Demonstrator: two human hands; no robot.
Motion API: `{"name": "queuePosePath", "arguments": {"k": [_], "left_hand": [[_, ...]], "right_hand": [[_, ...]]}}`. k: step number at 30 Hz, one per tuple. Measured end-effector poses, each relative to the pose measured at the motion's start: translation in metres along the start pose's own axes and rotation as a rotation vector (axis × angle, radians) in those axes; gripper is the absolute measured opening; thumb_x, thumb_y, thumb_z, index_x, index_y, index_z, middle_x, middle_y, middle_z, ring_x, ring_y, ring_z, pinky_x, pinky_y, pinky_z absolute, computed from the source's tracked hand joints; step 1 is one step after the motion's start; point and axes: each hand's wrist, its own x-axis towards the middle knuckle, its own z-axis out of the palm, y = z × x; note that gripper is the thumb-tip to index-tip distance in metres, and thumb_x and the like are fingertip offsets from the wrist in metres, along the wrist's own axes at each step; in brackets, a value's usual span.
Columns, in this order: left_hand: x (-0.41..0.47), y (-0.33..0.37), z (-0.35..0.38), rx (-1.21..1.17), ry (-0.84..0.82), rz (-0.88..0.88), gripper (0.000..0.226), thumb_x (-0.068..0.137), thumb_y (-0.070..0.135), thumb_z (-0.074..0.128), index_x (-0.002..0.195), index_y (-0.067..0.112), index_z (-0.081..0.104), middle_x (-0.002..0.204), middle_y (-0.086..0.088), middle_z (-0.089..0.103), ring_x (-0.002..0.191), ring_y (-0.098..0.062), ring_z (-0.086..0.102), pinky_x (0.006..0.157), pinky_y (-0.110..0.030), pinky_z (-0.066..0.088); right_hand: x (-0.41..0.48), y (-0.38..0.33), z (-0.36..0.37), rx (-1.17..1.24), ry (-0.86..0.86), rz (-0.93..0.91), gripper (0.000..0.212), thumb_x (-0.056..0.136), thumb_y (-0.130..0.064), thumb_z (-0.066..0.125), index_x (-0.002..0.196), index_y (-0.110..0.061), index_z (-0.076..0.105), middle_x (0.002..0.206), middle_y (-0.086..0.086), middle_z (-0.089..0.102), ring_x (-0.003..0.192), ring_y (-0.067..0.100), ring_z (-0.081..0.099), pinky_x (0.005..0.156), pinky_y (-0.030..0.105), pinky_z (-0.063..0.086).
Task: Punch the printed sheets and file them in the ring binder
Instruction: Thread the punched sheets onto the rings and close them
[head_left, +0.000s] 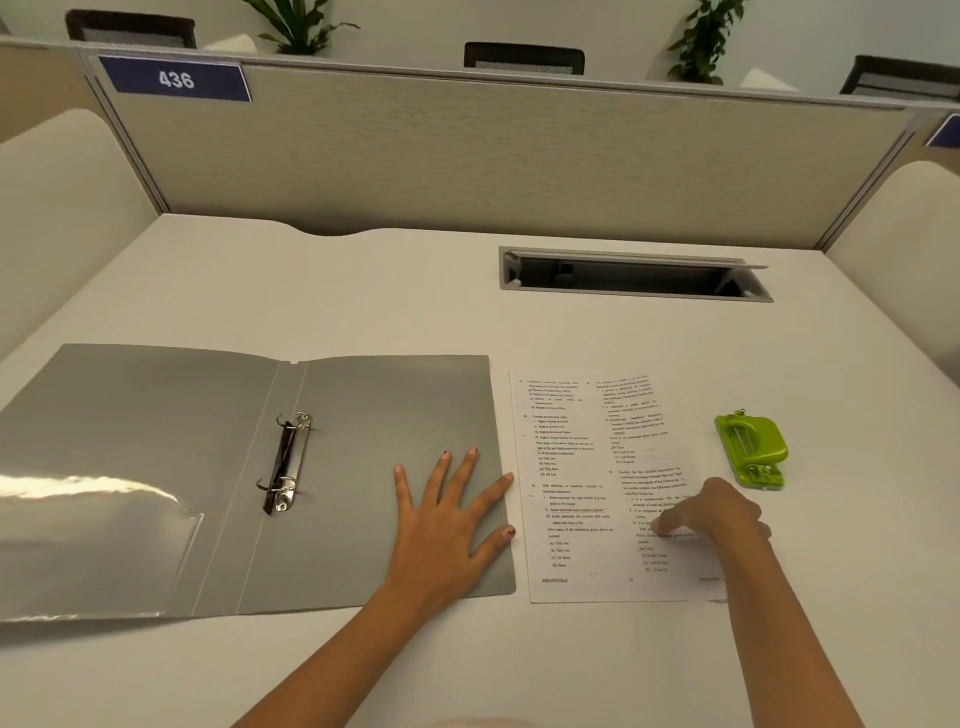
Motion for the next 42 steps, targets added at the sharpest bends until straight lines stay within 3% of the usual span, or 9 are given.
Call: {"name": "queuePosePath", "arguments": {"k": [7,15,20,24,28,30,32,38,42], "left_hand": [[0.000,0.000,-0.001,0.000,-0.008,0.009,0.056,0.094,0.067,0.018,0.146,0.048,0.025,0.158,0.000,0.027,0.145,-0.029,0.025,0.108,-0.071,0.009],[0.000,-0.002,-0.001,-0.041,-0.026,-0.003,0.056,0.095,0.064,0.018,0.146,0.044,0.026,0.158,0.004,0.026,0.147,-0.025,0.021,0.111,-0.066,0.001],[0.001,-0.004,-0.003,-0.106,-0.021,-0.016,0.064,0.095,0.062,0.009,0.145,0.031,0.036,0.156,0.008,0.030,0.146,-0.020,0.022,0.112,-0.061,-0.002],[-0.002,-0.006,-0.013,-0.264,-0.008,-0.070,0.074,0.087,0.067,-0.002,0.148,0.034,0.023,0.156,0.017,0.022,0.148,-0.007,0.006,0.116,-0.050,-0.018],[-0.009,-0.011,-0.039,-0.684,0.101,-0.189,0.055,0.092,0.061,0.022,0.136,0.036,0.041,0.135,0.018,0.048,0.133,0.000,0.036,0.120,-0.035,0.013],[-0.010,-0.018,-0.056,-0.826,0.240,-0.279,0.036,0.099,0.043,0.036,0.126,0.030,0.055,0.123,0.016,0.059,0.116,0.005,0.050,0.103,-0.017,0.037],[-0.013,-0.030,-0.074,-0.907,0.360,-0.373,0.028,0.101,0.031,0.038,0.118,0.026,0.061,0.112,0.014,0.066,0.105,0.007,0.058,0.086,-0.007,0.042],[-0.012,-0.090,-0.113,-1.680,0.200,-0.717,0.052,0.100,0.048,0.028,0.114,0.013,0.063,0.109,-0.008,0.071,0.101,-0.024,0.068,0.086,-0.036,0.053],[-0.014,-0.108,-0.119,-1.634,0.085,-0.712,0.037,0.094,0.031,0.055,0.120,0.006,0.062,0.108,-0.012,0.073,0.099,-0.028,0.070,0.083,-0.040,0.059]], "right_hand": [[-0.008,0.003,0.002,0.043,0.055,-0.086,0.072,0.062,-0.021,0.088,0.120,-0.004,0.049,0.120,0.017,0.057,0.112,0.035,0.056,0.075,0.035,0.044],[-0.034,0.008,0.004,0.181,0.124,-0.303,0.058,0.073,-0.014,0.079,0.125,-0.007,0.054,0.123,0.014,0.061,0.107,0.033,0.058,0.077,0.031,0.043],[-0.072,0.001,-0.004,0.240,0.277,-0.533,0.035,0.077,-0.011,0.073,0.111,-0.014,0.065,0.102,0.007,0.070,0.080,0.024,0.058,0.061,0.026,0.041],[-0.110,-0.010,-0.024,0.342,0.340,-0.710,0.026,0.076,-0.009,0.073,0.100,-0.020,0.066,0.083,-0.003,0.065,0.069,0.014,0.059,0.048,0.019,0.036],[-0.146,-0.025,-0.040,0.472,0.267,-0.866,0.030,0.074,-0.010,0.077,0.090,-0.032,0.063,0.074,-0.020,0.061,0.069,0.000,0.059,0.049,0.020,0.041],[-0.155,-0.034,-0.040,0.564,0.182,-0.884,0.031,0.071,-0.010,0.080,0.089,-0.031,0.066,0.080,-0.017,0.067,0.073,0.009,0.066,0.055,0.025,0.050],[-0.158,-0.045,-0.036,0.641,0.089,-0.875,0.031,0.069,-0.009,0.083,0.091,-0.026,0.070,0.087,-0.008,0.073,0.077,0.018,0.070,0.064,0.035,0.058],[-0.161,-0.085,0.000,0.589,-0.207,-0.838,0.032,0.069,-0.009,0.083,0.098,-0.019,0.071,0.090,-0.002,0.076,0.076,0.022,0.074,0.068,0.038,0.060],[-0.141,-0.083,0.026,0.550,-0.338,-0.712,0.032,0.066,-0.009,0.085,0.096,-0.015,0.072,0.087,0.000,0.078,0.073,0.021,0.075,0.066,0.035,0.059]]}}
